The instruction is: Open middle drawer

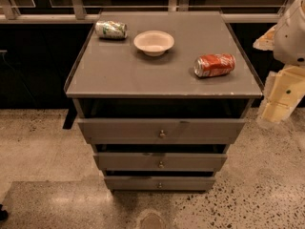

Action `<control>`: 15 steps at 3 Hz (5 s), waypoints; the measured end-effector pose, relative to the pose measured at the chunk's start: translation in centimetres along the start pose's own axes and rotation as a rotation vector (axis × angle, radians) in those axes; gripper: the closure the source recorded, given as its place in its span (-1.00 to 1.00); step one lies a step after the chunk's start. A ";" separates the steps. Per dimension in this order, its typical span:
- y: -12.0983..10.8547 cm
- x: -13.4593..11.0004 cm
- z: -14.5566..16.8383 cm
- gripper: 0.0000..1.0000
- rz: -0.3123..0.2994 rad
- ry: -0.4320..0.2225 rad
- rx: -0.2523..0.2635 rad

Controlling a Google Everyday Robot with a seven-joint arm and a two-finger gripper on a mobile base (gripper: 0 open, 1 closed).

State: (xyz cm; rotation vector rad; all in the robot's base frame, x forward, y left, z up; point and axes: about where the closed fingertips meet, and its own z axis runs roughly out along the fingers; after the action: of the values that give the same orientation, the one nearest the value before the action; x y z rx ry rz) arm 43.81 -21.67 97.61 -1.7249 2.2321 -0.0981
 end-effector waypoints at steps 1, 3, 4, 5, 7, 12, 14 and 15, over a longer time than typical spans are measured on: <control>0.0 0.0 0.0 -1.00 0.000 0.000 0.000; 1.7 2.7 3.3 -1.00 0.165 -0.087 0.042; 3.0 5.0 8.8 -1.00 0.343 -0.174 0.029; 1.5 5.8 13.0 -1.00 0.428 -0.217 0.030; 2.2 6.9 15.1 -1.00 0.491 -0.225 0.059; 7.4 9.2 25.3 -0.16 0.656 -0.291 0.210; 7.4 9.2 25.3 0.77 0.657 -0.291 0.210; 7.8 10.0 27.5 1.00 0.704 -0.321 0.212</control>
Offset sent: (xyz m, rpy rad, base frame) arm -0.0045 -0.0132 -0.0213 0.0716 -0.0590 -0.0710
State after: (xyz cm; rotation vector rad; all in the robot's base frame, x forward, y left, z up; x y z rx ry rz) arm 42.29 -25.26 67.60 -0.7203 2.3320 0.0948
